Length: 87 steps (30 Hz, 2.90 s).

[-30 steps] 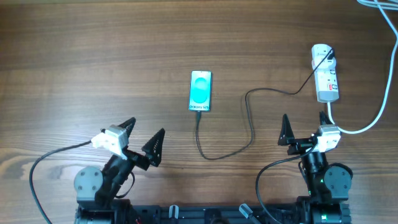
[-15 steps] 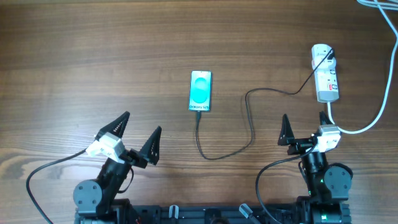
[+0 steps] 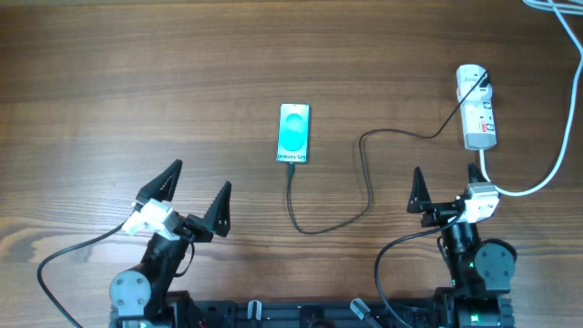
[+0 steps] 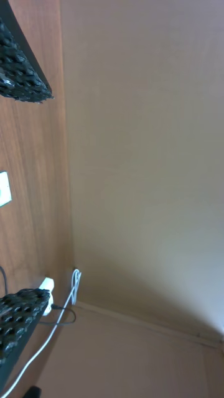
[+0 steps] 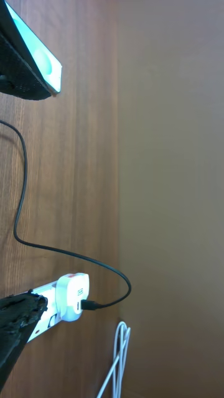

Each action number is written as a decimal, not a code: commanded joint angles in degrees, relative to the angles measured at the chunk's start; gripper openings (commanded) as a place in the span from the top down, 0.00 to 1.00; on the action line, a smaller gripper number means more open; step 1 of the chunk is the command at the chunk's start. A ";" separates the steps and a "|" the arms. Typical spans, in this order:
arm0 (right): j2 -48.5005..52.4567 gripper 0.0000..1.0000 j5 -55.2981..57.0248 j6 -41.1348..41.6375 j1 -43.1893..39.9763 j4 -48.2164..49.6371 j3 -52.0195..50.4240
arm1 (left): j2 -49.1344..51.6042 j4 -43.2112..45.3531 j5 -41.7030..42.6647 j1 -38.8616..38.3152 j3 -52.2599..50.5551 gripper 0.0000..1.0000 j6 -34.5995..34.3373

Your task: Plug charger to phone and switch on socket

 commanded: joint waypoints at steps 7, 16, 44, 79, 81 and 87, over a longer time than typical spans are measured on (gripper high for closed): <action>-0.68 0.00 -0.09 -0.59 -0.24 0.17 -0.04 | -0.61 0.26 -6.19 0.61 -1.22 0.00 4.31; -0.68 0.00 -0.09 -0.61 -0.24 0.17 -0.04 | -0.61 -8.15 -6.64 0.63 -1.22 0.00 21.20; -0.68 0.00 -0.09 -0.59 -0.24 0.17 -0.04 | -0.61 -19.28 -26.03 0.96 -1.25 0.00 12.46; -0.68 0.00 -0.09 -0.59 -0.24 0.17 -0.04 | -0.61 -19.21 -28.13 0.92 -1.22 0.00 14.82; -0.68 0.00 -0.09 -0.61 -0.24 0.17 -0.04 | -0.61 -19.28 -27.36 0.94 -1.22 0.00 14.84; -0.68 0.00 -0.09 -0.61 -0.24 0.17 -0.04 | -0.61 -19.30 -27.08 0.90 -1.22 0.00 15.02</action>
